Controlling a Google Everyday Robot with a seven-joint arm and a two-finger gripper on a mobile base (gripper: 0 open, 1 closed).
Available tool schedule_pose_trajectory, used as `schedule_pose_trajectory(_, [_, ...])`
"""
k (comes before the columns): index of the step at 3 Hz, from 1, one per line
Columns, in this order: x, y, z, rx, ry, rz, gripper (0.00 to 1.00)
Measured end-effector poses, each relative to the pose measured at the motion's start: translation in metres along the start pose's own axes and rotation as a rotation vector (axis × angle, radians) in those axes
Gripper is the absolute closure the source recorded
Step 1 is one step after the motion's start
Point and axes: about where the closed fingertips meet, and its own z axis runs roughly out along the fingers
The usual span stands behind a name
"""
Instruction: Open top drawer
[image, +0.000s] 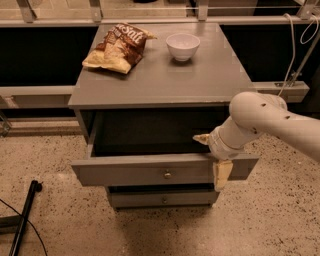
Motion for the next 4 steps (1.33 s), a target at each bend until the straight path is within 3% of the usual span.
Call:
schedule_pose_trajectory(1, [0.000, 0.000, 0.000, 0.000, 0.000, 0.000, 0.00])
schedule_pose_trajectory(2, [-0.016, -0.007, -0.015, -0.029, 0.039, -0.033, 0.00])
schedule_pose_trajectory(3, [-0.033, -0.020, -0.036, -0.048, 0.072, -0.067, 0.10])
schedule_pose_trajectory(4, [-0.042, -0.036, -0.057, -0.058, 0.078, -0.089, 0.33])
